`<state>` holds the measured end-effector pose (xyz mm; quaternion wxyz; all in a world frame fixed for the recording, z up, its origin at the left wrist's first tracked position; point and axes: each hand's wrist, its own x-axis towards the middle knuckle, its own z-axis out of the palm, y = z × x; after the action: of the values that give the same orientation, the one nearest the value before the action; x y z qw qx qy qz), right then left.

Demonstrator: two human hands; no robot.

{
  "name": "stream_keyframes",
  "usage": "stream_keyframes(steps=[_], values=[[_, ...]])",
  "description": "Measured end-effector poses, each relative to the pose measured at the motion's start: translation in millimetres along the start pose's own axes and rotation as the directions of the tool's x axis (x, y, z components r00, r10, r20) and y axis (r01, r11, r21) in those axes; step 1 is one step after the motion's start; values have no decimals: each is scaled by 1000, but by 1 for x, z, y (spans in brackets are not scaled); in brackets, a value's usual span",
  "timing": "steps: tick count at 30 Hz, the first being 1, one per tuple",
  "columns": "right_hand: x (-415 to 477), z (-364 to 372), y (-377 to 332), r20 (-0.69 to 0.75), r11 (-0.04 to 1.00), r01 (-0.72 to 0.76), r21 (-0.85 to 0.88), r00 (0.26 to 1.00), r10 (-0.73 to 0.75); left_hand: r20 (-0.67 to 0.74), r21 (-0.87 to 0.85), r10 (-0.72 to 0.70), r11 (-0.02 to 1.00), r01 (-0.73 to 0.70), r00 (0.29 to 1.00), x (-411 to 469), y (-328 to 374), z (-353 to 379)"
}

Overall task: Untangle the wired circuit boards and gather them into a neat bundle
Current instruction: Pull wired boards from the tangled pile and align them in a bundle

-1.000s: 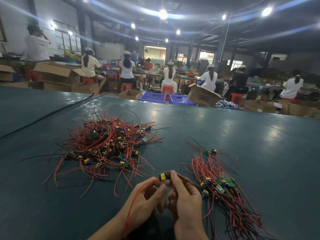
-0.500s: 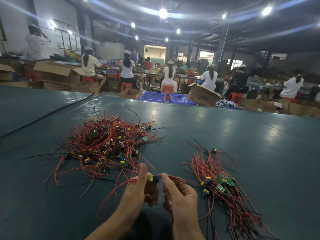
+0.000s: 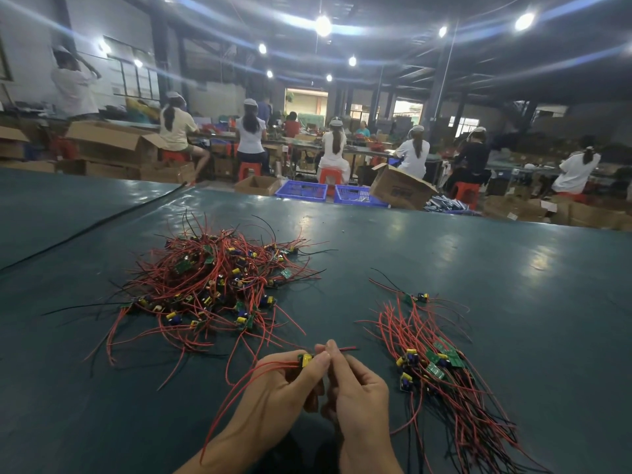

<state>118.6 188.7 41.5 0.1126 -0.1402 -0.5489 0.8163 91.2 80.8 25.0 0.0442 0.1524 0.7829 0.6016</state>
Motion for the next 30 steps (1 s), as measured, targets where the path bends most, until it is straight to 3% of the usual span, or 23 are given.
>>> stream_keyframes(steps=[5,7,13,19,22,26,28,30], values=[[11,-6,-3,-148,996,-84,9,985,84,26,34,75,997,-76,997,-4,8,5],[18,-13,-7,-197,992,-100,76,974,113,-6,-54,122,991,-122,993,-5,12,7],[36,-39,-22,-315,969,-4,246,945,83,2,-118,195,974,-193,981,-7,12,9],[35,-36,-18,-332,950,67,306,942,40,-4,-165,221,962,-219,975,-7,12,7],[27,-26,-8,-284,977,36,208,959,25,-65,-227,193,953,-203,979,-5,14,6],[8,-7,5,-17,1000,20,-20,1000,-20,-108,-266,168,945,-192,980,-2,15,3],[2,2,6,98,999,45,-22,994,-42,-73,-293,168,939,-182,983,-2,16,3],[1,4,5,95,997,69,-22,993,-67,-32,-308,177,935,-178,984,-3,18,2]])
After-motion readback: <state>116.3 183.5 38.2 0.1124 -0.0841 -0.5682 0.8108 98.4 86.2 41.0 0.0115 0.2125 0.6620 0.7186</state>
